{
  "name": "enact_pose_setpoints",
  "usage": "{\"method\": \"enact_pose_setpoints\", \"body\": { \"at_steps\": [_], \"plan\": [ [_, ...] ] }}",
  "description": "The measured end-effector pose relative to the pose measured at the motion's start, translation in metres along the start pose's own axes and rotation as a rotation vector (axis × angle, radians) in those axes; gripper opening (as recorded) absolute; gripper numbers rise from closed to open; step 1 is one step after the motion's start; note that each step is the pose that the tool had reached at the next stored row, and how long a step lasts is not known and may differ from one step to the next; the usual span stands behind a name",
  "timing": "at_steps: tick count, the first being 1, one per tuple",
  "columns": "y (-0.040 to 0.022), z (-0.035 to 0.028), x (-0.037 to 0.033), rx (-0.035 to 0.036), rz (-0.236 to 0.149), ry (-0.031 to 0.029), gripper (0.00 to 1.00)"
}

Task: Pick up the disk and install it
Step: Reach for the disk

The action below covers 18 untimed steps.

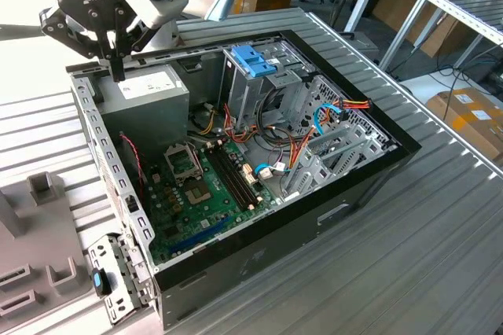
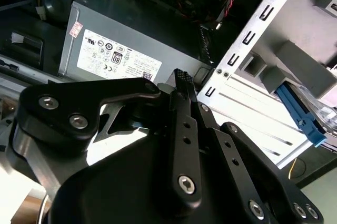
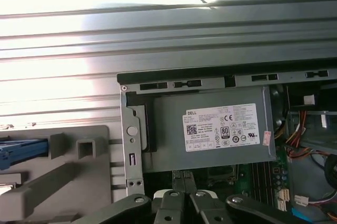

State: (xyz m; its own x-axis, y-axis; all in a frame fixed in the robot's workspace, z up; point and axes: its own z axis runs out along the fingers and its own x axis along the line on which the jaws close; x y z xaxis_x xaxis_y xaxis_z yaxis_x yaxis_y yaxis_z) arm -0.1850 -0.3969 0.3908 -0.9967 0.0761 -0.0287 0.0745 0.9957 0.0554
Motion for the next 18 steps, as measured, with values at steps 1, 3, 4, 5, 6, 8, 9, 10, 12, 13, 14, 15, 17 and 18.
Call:
{"method": "enact_pose_setpoints", "body": {
  "at_steps": [1, 3, 4, 5, 6, 8, 9, 10, 12, 13, 14, 15, 17, 18],
  "plan": [
    [0.0, -0.0001, 0.0005, 0.0001, 0.0, 0.0, 0.11],
    [-0.0001, -0.0001, 0.0017, 0.0001, 0.0, 0.0, 0.11],
    [-0.0002, -0.0001, 0.0021, 0.0001, 0.0, 0.0, 0.11],
    [-0.0002, -0.0001, 0.0025, 0.0, 0.0, 0.0, 0.11],
    [-0.0002, -0.0001, 0.0032, 0.0, 0.0, 0.0, 0.11],
    [-0.0003, -0.0001, 0.004, 0.0, 0.0, 0.0, 0.11],
    [-0.0003, -0.0002, 0.0044, 0.0001, 0.0, 0.0, 0.11],
    [-0.0004, -0.0002, 0.0047, 0.0, 0.0, 0.0, 0.11],
    [-0.0004, -0.0002, 0.0056, 0.0, 0.0, 0.0, 0.11],
    [-0.0005, -0.0002, 0.006, 0.0, 0.0, 0.0, 0.11],
    [-0.0005, -0.0002, 0.0063, 0.0001, 0.0, 0.0, 0.11],
    [-0.0005, -0.0002, 0.0069, 0.0, 0.0, 0.0, 0.11],
    [-0.0006, -0.0003, 0.0085, 0.0, 0.0, 0.0, 0.11],
    [-0.0007, -0.0003, 0.0093, 0.0001, 0.0, 0.0, 0.11]
  ]
}}
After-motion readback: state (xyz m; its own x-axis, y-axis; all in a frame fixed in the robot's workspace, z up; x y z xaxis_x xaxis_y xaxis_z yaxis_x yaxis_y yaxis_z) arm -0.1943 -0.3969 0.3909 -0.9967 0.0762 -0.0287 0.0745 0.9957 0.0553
